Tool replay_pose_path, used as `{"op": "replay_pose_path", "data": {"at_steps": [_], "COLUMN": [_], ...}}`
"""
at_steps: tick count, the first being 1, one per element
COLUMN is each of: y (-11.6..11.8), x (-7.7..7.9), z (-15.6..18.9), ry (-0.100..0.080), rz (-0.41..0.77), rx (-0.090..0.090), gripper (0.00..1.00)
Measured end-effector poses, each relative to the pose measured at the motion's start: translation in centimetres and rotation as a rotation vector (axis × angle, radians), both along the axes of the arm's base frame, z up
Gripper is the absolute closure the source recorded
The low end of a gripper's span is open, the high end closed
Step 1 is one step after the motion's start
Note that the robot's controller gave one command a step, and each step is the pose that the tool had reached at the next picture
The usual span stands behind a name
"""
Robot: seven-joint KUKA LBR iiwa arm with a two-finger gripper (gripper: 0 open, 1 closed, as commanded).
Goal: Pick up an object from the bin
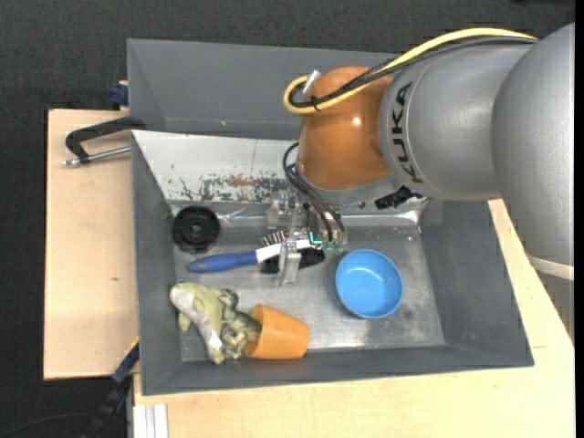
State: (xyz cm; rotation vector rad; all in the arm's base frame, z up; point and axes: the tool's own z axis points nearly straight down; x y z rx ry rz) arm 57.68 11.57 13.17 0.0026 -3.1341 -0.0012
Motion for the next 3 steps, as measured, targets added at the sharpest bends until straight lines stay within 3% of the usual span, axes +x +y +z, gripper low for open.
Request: {"op": "replay_pose_path", "data": {"at_steps": [1, 2, 3], "y": [-3.2, -3.0, -7.6], "x": [1.2, 1.2, -0.2], "z": [-6.4, -6.1, -6.1], "ry": [-0.003, -0.005, -0.009], "rz": [-0.036, -0.032, 0.695], "rx": [-0.001, 0.001, 0.002], "gripper": [0.0, 1.0, 1.0]}}
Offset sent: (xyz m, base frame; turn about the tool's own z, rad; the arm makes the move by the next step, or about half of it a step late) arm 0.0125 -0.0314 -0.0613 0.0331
